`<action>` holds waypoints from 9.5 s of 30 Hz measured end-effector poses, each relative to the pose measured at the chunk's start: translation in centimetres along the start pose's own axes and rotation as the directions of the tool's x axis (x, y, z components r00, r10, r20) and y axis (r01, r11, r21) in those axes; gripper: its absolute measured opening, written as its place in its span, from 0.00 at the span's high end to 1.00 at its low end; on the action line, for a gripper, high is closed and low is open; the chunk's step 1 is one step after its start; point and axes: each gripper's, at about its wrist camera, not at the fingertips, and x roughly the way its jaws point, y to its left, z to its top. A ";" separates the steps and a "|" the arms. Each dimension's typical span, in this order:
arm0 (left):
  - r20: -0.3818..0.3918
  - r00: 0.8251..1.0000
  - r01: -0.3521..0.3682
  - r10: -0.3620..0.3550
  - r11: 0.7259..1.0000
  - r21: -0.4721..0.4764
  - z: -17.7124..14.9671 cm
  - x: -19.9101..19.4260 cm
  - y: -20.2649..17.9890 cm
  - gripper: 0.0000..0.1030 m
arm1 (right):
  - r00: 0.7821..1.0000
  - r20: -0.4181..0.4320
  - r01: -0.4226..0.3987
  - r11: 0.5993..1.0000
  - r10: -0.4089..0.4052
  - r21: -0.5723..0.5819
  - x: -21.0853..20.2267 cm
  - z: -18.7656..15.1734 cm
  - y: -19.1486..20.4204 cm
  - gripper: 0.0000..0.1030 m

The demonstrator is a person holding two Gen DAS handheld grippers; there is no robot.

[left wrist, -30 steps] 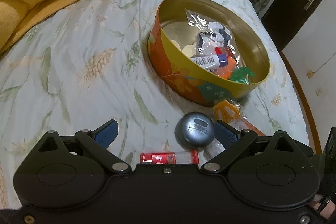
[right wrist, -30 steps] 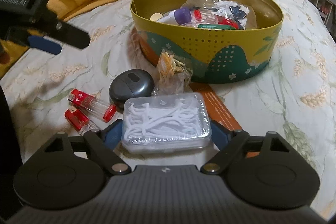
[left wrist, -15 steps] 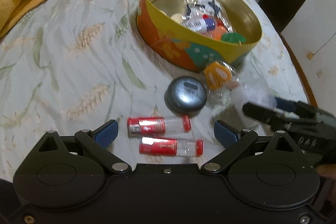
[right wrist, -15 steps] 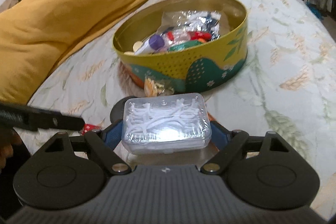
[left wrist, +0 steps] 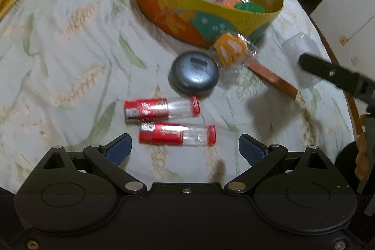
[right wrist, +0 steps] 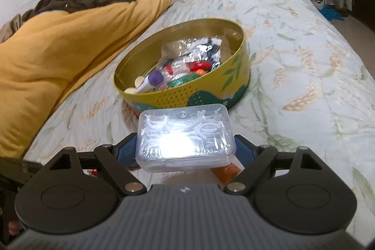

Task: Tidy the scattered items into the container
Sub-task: 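Close the right gripper on the clear floss box while the left grasps a red lighter, then carry the floss box into the tin and release it with the right gripper while the left holds the lighter, then move the left gripper over the tin and release the red lighter, then close the right gripper on the orange coffee stick while the left moves to another red lighter, then carry the coffee stick into the tin with the right gripper while the left grasps the red lighter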

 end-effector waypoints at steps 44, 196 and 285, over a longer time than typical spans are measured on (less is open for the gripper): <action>0.146 0.989 -0.006 0.004 1.000 0.018 1.3 -2.3 1.8 0.22 | 0.998 0.016 0.067 0.998 -0.067 0.016 -5.0 1.7 1.4 0.17; 0.257 0.966 -0.040 0.012 0.994 0.100 15.0 -0.1 -0.8 0.02 | 0.991 -0.125 0.022 0.986 -0.043 -0.166 3.2 -0.9 0.7 0.06; -0.014 0.983 -0.183 0.183 0.978 -0.100 2.2 4.9 0.5 0.21 | 0.995 -0.095 -0.048 0.985 0.033 -0.163 -3.1 8.8 3.1 0.78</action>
